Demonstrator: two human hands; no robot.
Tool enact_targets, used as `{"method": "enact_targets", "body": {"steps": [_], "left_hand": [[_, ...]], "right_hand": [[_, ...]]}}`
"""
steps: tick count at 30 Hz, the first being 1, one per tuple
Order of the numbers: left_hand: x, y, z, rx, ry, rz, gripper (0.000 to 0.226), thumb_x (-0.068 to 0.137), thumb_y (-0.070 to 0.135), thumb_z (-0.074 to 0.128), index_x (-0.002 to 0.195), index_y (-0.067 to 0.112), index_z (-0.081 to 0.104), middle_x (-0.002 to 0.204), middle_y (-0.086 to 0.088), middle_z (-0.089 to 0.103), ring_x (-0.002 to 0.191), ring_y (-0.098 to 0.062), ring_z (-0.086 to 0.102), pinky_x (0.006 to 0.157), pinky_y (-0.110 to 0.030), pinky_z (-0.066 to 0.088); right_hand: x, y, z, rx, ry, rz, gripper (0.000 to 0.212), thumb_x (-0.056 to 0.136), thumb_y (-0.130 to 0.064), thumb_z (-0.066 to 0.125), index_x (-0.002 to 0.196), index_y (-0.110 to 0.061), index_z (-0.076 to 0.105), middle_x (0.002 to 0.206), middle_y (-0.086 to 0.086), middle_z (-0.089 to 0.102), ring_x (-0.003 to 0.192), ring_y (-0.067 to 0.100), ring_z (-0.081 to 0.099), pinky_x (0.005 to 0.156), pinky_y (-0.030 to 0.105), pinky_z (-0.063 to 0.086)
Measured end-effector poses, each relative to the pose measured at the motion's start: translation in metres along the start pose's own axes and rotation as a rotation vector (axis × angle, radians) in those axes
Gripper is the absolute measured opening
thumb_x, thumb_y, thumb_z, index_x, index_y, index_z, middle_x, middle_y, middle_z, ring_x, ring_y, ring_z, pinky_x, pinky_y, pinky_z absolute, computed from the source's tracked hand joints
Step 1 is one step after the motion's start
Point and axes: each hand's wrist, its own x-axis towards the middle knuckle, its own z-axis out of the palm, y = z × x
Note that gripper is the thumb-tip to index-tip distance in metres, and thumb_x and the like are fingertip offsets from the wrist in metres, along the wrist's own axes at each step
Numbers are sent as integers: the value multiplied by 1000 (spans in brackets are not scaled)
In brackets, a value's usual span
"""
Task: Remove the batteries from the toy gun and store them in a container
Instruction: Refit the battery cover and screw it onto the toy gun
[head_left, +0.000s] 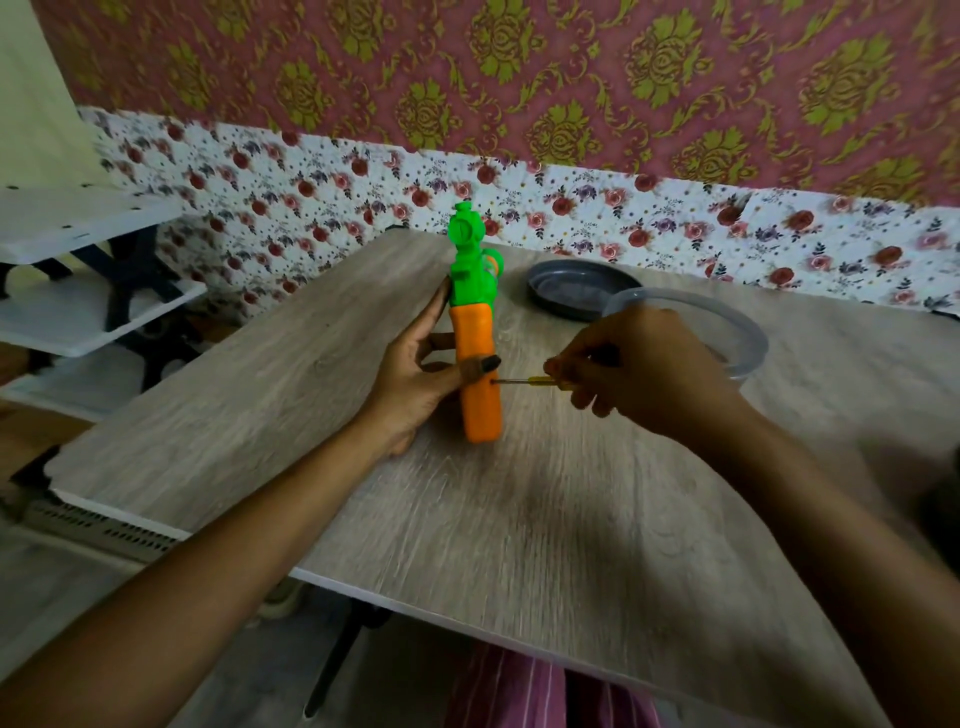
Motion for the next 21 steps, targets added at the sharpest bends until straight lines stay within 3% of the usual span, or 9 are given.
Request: {"method": "enact_targets", "body": {"steps": [3,6,8,11,14,16,18,21], "left_hand": [[-1,1,-1,0,-1,5,118,32,68,81,135,46,26,130,-2,53,102,-6,54,85,-28,49],[-1,1,0,2,-9,10,114,33,68,81,132,48,28,128,0,55,100,-5,55,85,-27,50],[-1,1,0,1,-11,10,112,33,68,81,130,49,29,124,2,57,100,-6,55,83,-24,51],[0,2,0,-2,2,-1,115,32,69,81,131,49,28,120,4,57,101,-7,55,86,-28,51],[0,1,-1,2,2,-6,113,32,68,81,131,50,28,126,1,55,106,-10,55,92,-35,50],[0,0,-1,14,-2,-6,111,34,67,81,130,51,29,133,-4,53,110,-14,54,93,-37,49],[0,0,-1,20,0,5,108,35,68,81,129,52,31,135,-6,53,109,-13,54,89,-33,49],[0,1,-1,10,7,0,108,33,69,81,128,53,31,129,-5,55,105,-11,55,86,-30,49]], "right_hand": [[-1,-3,-1,45,-109,7,24,78,-33,66,99,-22,60,81,-7,66,55,1,61,45,7,45],[-3,0,-3,4,-62,-29,26,71,-25,75,94,-21,63,82,-6,66,58,0,57,53,7,48],[-2,-1,-4,-9,14,-16,16,78,-27,69,91,-16,68,71,-9,64,55,-1,56,53,4,46],[-1,-3,1,49,-59,42,22,88,-29,54,97,-12,65,66,-10,60,52,1,57,42,5,41],[-3,-4,-2,104,-124,28,26,77,-27,68,100,-18,59,80,-9,62,58,7,61,46,10,48],[-3,-2,-3,50,-65,0,26,71,-24,75,94,-19,63,82,-6,66,59,4,60,53,10,49],[-1,-2,-4,8,31,0,17,76,-27,72,88,-15,68,74,-4,67,58,2,59,57,7,46],[-1,-5,-1,33,-14,34,19,86,-29,59,93,-14,67,68,-6,64,54,3,61,47,7,46]]}}
